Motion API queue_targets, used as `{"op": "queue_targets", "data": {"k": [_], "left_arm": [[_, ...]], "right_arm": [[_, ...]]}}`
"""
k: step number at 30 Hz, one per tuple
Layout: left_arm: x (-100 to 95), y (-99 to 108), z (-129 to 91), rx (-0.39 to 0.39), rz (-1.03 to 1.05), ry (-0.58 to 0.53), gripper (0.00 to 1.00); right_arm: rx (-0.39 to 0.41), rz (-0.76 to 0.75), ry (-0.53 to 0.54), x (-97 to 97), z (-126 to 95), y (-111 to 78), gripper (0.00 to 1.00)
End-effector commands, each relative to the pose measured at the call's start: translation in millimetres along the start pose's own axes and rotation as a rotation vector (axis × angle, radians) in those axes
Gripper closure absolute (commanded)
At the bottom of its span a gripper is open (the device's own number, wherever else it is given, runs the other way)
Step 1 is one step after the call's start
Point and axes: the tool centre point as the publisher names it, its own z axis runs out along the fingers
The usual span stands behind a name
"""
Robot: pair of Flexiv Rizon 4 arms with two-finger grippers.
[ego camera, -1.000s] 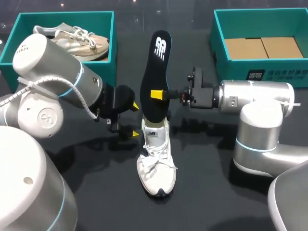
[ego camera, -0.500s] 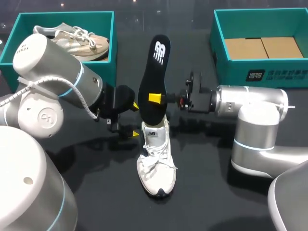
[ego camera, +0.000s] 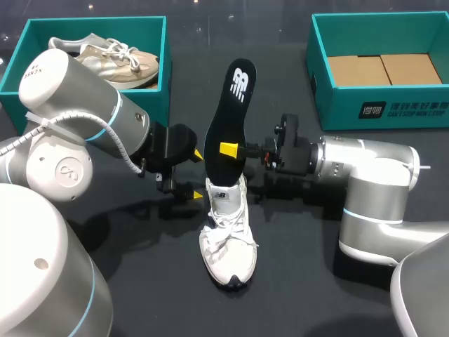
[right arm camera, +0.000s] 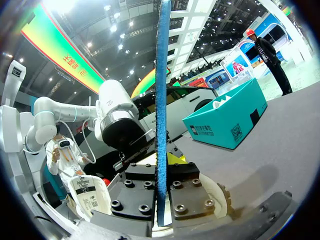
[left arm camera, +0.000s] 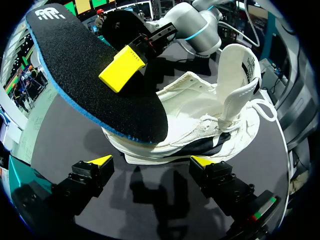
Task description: Take the shoe out of the shoebox, open the shoe tongue, remove and reinsert the insole, then place the shoe into the shoebox
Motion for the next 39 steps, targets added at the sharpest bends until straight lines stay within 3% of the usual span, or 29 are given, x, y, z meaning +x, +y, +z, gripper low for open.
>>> {"op": "queue_targets", "data": {"k": [1, 14, 39], "left_arm": [[0.9, 1, 0, 0.001, 0.001, -0.002, 0.0], [0.9, 1, 0, 0.001, 0.001, -0.002, 0.0], [0.9, 1, 0, 0.001, 0.001, -0.002, 0.0]], "right_arm": [[0.0, -0.003, -0.008, 3.2, -2, -1.5, 1.0], [0.022, -0.033, -0.004, 3.6, -3, 6.9, 1.0], [0.065, 0.013, 0.013, 7.2, -14, -31.1, 1.0]]}}
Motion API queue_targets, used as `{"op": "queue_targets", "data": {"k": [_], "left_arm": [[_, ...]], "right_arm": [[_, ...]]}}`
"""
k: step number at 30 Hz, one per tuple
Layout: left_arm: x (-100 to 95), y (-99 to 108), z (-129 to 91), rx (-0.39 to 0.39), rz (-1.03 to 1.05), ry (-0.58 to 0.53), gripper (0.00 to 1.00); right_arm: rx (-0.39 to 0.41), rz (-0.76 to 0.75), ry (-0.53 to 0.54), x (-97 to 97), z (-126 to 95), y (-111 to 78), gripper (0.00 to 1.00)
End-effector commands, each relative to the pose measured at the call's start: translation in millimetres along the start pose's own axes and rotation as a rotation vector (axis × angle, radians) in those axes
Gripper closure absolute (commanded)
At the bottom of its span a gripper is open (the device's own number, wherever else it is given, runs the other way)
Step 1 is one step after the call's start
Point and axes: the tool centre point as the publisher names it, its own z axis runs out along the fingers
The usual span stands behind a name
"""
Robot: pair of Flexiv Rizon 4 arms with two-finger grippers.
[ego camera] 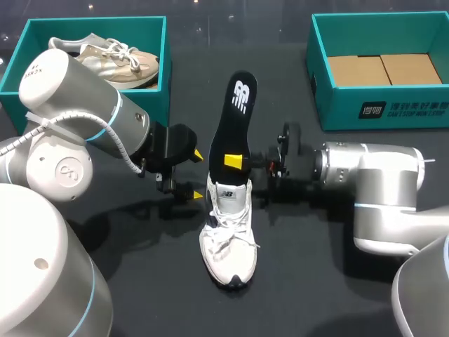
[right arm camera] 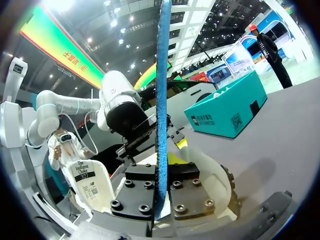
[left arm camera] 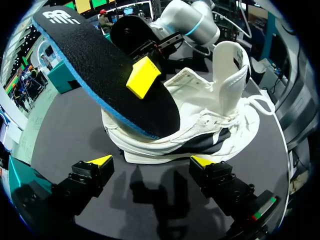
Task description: Take the shoe out of the shoebox, open the shoe tongue, remove and reinsert the insole, then place the shoe into the shoebox
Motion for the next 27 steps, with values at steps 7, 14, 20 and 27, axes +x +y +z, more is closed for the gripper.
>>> {"op": "queue_targets", "data": {"k": [7, 14, 20, 27], "left_arm": [[1.0, 1, 0, 0.001, 0.001, -0.002, 0.0], [1.0, 1, 0, 0.001, 0.001, -0.002, 0.0], [1.0, 1, 0, 0.001, 0.001, -0.002, 0.0], [1.0, 1, 0, 0.001, 0.001, -0.002, 0.0]], "right_arm": [[0.037, 0.042, -0.004, 8.1, -1, -21.5, 1.0], [0.076, 0.087, -0.014, 12.0, -2, -38.5, 1.0], [0.112, 0.122, -0.037, 12.9, -3, -51.0, 1.0], [0.14, 0.14, -0.051, 15.3, -7, -56.1, 1.0]]}}
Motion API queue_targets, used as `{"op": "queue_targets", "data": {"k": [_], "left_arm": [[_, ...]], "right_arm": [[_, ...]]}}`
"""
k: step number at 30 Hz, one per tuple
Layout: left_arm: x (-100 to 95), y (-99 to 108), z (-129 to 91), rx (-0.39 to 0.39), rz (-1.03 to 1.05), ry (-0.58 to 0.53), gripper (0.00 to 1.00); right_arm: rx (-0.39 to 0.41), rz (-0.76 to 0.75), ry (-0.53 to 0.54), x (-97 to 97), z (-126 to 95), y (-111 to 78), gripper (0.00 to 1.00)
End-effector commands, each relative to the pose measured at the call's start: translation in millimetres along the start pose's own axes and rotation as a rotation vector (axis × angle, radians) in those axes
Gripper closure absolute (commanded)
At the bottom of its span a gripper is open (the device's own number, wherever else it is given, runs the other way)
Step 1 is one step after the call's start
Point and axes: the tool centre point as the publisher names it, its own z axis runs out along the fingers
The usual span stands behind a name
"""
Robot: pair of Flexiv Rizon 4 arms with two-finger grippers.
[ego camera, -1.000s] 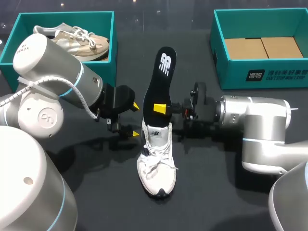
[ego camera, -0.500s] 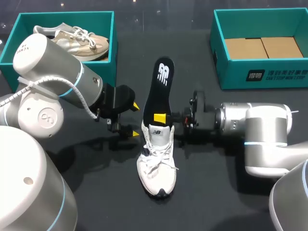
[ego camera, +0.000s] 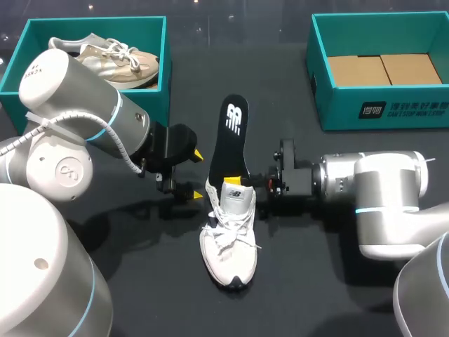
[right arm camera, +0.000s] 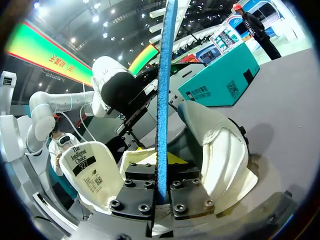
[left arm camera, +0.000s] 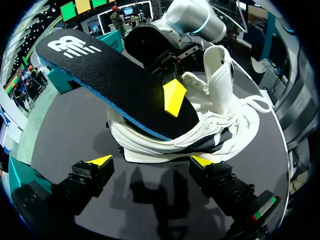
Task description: Take the shoe out of the shoebox, open the shoe tongue, remove and reinsert the insole, then place the shoe into the shoebox
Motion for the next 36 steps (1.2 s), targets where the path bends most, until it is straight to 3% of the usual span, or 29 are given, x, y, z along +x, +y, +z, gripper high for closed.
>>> {"op": "queue_targets", "data": {"k": [1, 5, 7, 9, 20, 36], "left_arm": [[1.0, 1, 0, 0.001, 0.001, -0.002, 0.0], [1.0, 1, 0, 0.001, 0.001, -0.002, 0.0], [1.0, 1, 0, 0.001, 0.001, -0.002, 0.0], [1.0, 1, 0, 0.001, 0.001, -0.002, 0.0], [1.0, 1, 0, 0.001, 0.001, -0.002, 0.0], [1.0, 1, 0, 0.001, 0.001, -0.002, 0.0]], "right_arm": [[0.005, 0.0, 0.0, 2.3, -3, -9.3, 1.0], [-0.008, -0.02, 0.014, 4.9, -3, -3.0, 1.0], [-0.011, -0.033, 0.024, 6.4, -2, 1.0, 0.81], [-0.011, -0.046, 0.036, 7.4, -1, 4.9, 0.74], [0.002, -0.086, 0.072, 7.8, 4, 20.1, 0.64], [0.012, -0.125, 0.085, 12.1, 6, 32.1, 0.62]]}}
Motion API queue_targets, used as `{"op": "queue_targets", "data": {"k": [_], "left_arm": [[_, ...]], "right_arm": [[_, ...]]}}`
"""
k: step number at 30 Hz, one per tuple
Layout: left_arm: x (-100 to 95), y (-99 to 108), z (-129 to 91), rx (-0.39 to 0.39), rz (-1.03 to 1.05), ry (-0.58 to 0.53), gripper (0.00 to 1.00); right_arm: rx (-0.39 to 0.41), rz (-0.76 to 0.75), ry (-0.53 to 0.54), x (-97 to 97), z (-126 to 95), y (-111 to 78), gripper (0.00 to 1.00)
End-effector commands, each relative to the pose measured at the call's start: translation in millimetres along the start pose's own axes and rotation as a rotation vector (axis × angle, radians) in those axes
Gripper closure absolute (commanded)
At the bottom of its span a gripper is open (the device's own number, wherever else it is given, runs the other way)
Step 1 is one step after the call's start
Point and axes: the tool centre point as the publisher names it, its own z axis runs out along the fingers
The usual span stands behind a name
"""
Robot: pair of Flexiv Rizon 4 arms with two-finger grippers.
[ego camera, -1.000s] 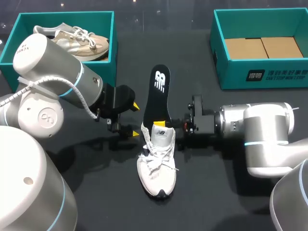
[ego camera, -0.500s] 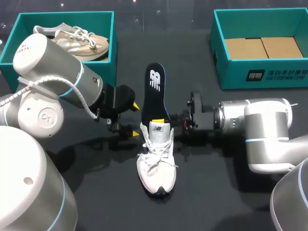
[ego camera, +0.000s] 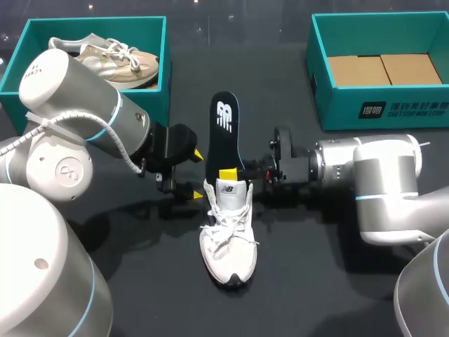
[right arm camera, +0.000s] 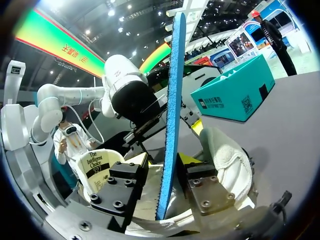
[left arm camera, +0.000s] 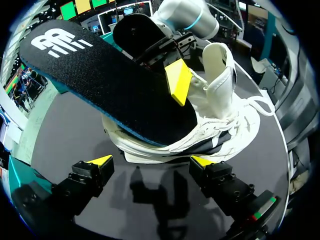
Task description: Take the shoe out of the shoebox, open the shoe tongue, remove and reinsert the insole, then place the shoe into the shoebox
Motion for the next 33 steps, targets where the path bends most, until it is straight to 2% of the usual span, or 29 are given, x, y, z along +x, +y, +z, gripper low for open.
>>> {"op": "queue_targets", "data": {"k": [1, 23, 26, 28, 29, 30, 33], "left_arm": [[1.0, 1, 0, 0.001, 0.001, -0.002, 0.0], [1.0, 1, 0, 0.001, 0.001, -0.002, 0.0], [1.0, 1, 0, 0.001, 0.001, -0.002, 0.0], [1.0, 1, 0, 0.001, 0.001, -0.002, 0.0], [1.0, 1, 0, 0.001, 0.001, -0.002, 0.0], [1.0, 1, 0, 0.001, 0.001, -0.002, 0.0], [1.0, 1, 0, 0.001, 0.001, -0.002, 0.0]], "right_arm": [[0.01, -0.009, 0.001, 1.6, -1, 5.2, 0.62], [0.018, -0.057, 0.051, -7.2, 6, 29.5, 0.66], [0.01, -0.058, 0.056, -8.4, 6, 30.3, 0.75], [0.007, -0.056, 0.058, -9.3, 6, 29.9, 0.87], [0.005, -0.054, 0.059, -9.7, 6, 29.1, 0.97], [0.002, -0.051, 0.06, -9.9, 6, 28.1, 1.0], [-0.002, -0.042, 0.061, -9.5, 5, 24.0, 1.0]]}}
